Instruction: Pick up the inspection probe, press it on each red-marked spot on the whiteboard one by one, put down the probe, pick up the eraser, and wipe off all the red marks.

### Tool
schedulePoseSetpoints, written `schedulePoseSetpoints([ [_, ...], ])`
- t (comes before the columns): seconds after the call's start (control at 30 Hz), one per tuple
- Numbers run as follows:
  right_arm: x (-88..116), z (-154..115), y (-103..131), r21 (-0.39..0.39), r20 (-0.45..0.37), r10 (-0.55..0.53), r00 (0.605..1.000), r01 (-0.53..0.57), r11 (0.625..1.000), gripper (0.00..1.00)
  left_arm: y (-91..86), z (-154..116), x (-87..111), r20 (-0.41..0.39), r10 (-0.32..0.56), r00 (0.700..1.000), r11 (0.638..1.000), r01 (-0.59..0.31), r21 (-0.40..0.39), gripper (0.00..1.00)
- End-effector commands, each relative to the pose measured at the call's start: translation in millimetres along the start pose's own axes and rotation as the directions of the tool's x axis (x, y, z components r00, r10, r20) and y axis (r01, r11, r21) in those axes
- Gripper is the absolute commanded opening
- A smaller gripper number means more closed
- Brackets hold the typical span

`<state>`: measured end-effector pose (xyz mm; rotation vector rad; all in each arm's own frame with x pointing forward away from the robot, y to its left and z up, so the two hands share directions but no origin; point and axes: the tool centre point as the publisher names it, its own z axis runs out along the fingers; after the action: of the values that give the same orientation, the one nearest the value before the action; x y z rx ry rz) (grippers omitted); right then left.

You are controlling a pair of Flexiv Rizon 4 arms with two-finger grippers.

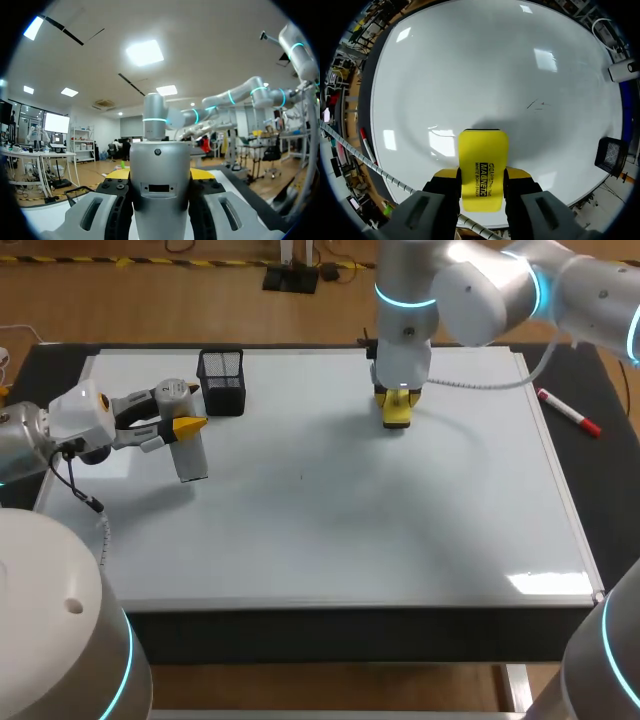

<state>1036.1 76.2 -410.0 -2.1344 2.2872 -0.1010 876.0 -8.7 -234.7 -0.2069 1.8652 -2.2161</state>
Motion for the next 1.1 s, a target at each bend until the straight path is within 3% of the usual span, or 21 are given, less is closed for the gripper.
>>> schedulePoseSetpoints([
  [0.03,0,6,-6,-0.006,0.003,-0.009,1.0,0.009,1.0,0.0,-2.1,0,0.0,-0.001,-0.001,1.0,1.0,0.001,-0.003,0.0],
  [0.57,3,15,-9,-0.009,-0.019,-0.027,0.999,0.027,1.0,0.0,-2.1,0,0.0,-0.001,-0.001,1.0,1.0,0.001,-0.003,0.0],
  [0.6,4,15,-9,-0.009,-0.021,-0.027,0.999,0.027,1.0,0.06,-2.1,0,0.0,-0.001,-0.001,1.0,1.0,0.001,-0.003,0.0],
  [0.67,5,15,-10,-0.007,-0.022,-0.021,1.0,0.021,1.0,0.36,-2.1,0,0.0,-0.001,-0.001,1.0,1.0,0.001,-0.003,0.0],
  [0.7,6,14,-10,-0.006,-0.022,-0.02,1.0,0.02,1.0,1.0,-2.1,0,0.0,-0.001,-0.001,1.0,1.0,0.001,-0.003,0.0],
  [0.97,13,2,-6,0.009,-0.006,0.033,0.999,-0.033,0.999,1.0,-2.1,0,0.0,-0.001,-0.001,1.0,1.0,0.001,-0.003,0.0],
  [1.1,23,-9,-3,-0.023,0.026,0.162,0.987,-0.161,0.987,1.0,-2.1,0,0.0,-0.001,-0.001,1.0,1.0,0.001,-0.003,0.0],
])
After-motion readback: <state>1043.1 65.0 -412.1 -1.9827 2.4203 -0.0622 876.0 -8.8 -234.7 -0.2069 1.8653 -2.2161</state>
